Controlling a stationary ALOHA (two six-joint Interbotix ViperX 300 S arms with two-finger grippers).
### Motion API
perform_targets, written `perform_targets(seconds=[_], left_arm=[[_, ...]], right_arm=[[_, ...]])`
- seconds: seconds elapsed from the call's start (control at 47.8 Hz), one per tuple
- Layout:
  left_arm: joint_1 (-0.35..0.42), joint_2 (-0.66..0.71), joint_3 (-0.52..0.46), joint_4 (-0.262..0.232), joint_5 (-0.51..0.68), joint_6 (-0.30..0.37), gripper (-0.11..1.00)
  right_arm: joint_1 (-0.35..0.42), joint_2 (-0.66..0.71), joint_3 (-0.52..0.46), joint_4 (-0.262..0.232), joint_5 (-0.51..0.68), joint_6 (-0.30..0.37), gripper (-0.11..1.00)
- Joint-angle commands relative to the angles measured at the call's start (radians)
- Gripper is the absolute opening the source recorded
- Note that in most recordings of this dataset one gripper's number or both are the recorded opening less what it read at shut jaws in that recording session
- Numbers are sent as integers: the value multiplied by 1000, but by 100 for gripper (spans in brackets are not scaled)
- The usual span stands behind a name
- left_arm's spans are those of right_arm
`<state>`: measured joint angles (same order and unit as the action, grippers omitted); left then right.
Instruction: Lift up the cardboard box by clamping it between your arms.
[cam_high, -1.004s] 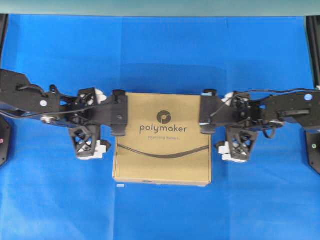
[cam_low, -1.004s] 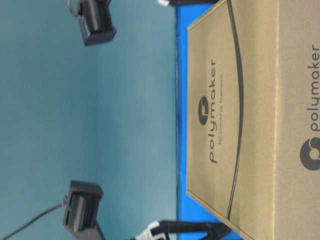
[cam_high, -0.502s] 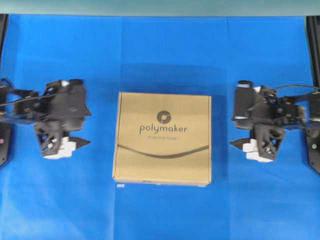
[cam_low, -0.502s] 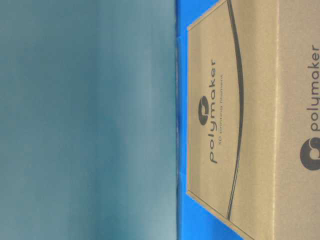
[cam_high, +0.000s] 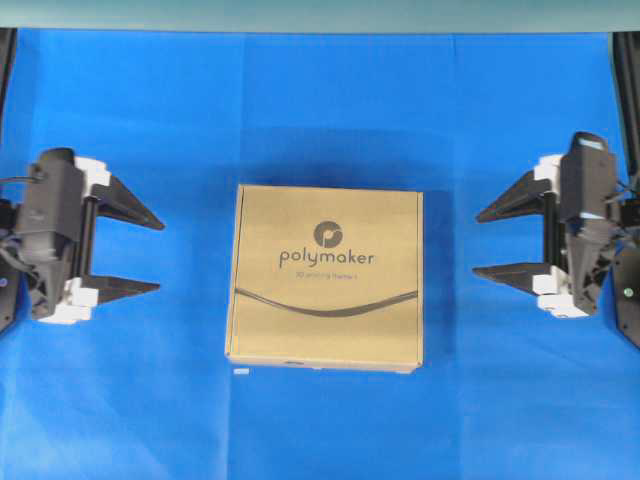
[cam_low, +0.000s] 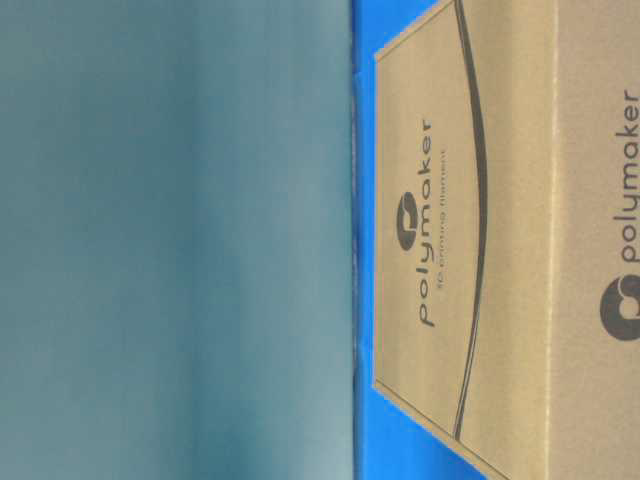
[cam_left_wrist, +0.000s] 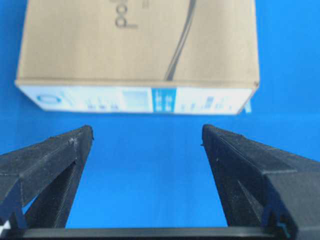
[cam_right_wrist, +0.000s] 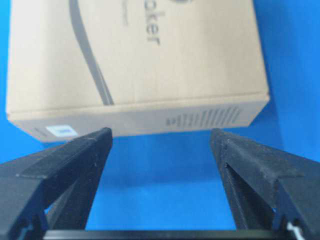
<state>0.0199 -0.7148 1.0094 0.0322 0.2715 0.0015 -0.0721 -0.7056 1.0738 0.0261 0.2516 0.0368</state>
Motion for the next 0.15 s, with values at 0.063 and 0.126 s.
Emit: perform_targets(seconds=[0.063,0.126], left_arm=[[2,-67,11,0,-12,-2,86],[2,-100,26,0,-11,-8,86]], right_arm=[[2,-63,6,2,-2,5,98],[2,-94,17,3,-2,6,98]])
